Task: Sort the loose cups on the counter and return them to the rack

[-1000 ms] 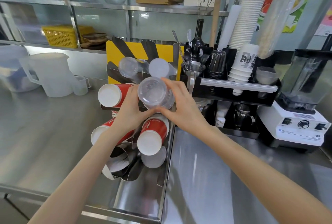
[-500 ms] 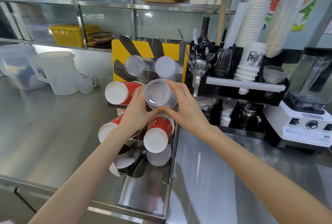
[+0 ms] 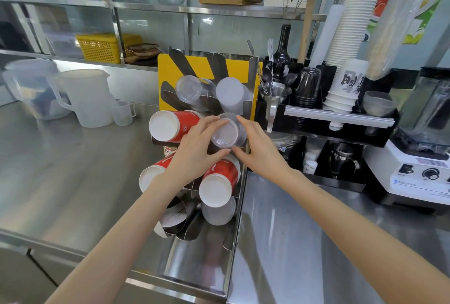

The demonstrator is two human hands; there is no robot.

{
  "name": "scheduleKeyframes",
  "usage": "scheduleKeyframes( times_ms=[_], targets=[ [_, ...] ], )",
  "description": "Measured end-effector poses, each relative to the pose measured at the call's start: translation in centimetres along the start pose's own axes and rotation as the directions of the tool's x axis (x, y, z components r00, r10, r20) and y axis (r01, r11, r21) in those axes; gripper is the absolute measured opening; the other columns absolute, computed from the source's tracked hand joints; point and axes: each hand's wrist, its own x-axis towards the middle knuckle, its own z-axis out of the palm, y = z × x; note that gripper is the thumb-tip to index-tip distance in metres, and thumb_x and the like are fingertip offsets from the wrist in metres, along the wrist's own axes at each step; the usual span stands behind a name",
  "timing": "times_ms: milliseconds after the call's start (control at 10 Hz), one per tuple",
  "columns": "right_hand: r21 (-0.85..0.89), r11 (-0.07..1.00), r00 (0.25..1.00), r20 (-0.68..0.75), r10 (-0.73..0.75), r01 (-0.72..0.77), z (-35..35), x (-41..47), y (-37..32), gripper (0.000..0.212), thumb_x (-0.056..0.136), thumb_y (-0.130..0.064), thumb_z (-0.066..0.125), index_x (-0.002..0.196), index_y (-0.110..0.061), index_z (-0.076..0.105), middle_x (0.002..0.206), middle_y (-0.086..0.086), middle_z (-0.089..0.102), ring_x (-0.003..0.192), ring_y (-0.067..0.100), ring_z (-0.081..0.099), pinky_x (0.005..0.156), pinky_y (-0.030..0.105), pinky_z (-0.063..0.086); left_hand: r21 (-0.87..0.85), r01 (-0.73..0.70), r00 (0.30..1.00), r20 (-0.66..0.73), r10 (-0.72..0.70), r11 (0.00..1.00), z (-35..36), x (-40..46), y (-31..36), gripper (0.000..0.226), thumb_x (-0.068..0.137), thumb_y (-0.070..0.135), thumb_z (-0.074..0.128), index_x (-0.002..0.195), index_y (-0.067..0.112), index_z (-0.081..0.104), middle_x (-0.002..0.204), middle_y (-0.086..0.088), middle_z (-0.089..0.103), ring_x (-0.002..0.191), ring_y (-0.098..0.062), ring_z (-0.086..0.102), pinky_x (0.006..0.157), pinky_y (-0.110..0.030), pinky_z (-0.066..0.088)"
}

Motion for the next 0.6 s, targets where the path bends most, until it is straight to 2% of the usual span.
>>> scheduleKeyframes(
  times_ms=[100,200,300,400,600],
  targets=[
    [-0.020,0.996,0.996,-0.041,-0.085,0.085,-0.2,-0.5,-0.3,0.062,0.084,-0.017,0.058,0.139,-0.013,0.028,0.143,0.006,0.038,0.131,0.019,0.037,0.108,0.030,0.031,0.007,0.014,1.000,0.011,-0.014,1.000,0.2,0.0,-0.2,0.063,0.078,0.033,0.061,0.134,0.020,0.036,0.142,-0.005,0.041,0.129,-0.021,0.040,0.106,-0.044,0.038],
    [-0.022,0.996,0.996,-0.005,-0.091,0.091,-0.2,-0.6,-0.3,0.062,0.084,-0.016,0.057,0.139,-0.014,0.028,0.144,0.006,0.039,0.132,0.018,0.036,0.110,0.032,0.030,0.014,0.034,0.999,0.023,-0.034,0.999,0.5,0.1,-0.1,0.062,0.082,0.027,0.062,0.136,0.020,0.033,0.146,-0.004,0.036,0.133,-0.021,0.036,0.108,-0.044,0.035],
    [-0.060,0.995,0.995,0.073,-0.072,0.077,-0.8,-0.4,-0.5,0.064,0.086,-0.019,0.055,0.141,-0.014,0.022,0.148,0.006,0.034,0.136,0.019,0.031,0.113,0.036,0.028,0.056,0.052,0.997,0.057,-0.055,0.997,0.2,0.4,0.3,0.059,0.086,0.027,0.056,0.138,0.020,0.030,0.149,-0.005,0.032,0.136,-0.022,0.033,0.110,-0.044,0.032],
    [-0.105,0.993,0.991,0.123,-0.048,0.061,-1.5,-0.4,-0.6,0.064,0.088,-0.022,0.053,0.142,-0.015,0.021,0.150,0.005,0.030,0.139,0.018,0.025,0.115,0.034,0.022,0.093,0.050,0.995,0.077,-0.057,0.994,-0.2,0.6,0.5,0.056,0.088,0.031,0.052,0.138,0.020,0.031,0.149,-0.005,0.033,0.136,-0.023,0.033,0.110,-0.047,0.032],
    [-0.228,0.972,0.997,0.063,-0.046,0.059,-4.7,0.3,-0.4,0.062,0.090,-0.028,0.050,0.143,-0.017,0.019,0.156,0.004,0.015,0.144,0.020,0.009,0.119,0.039,0.012,0.290,0.048,0.998,0.016,-0.055,0.956,-1.3,2.9,2.3,0.059,0.090,0.033,0.045,0.142,0.018,0.021,0.154,-0.012,0.017,0.141,-0.031,0.018,0.113,-0.047,0.021]
  ],
)
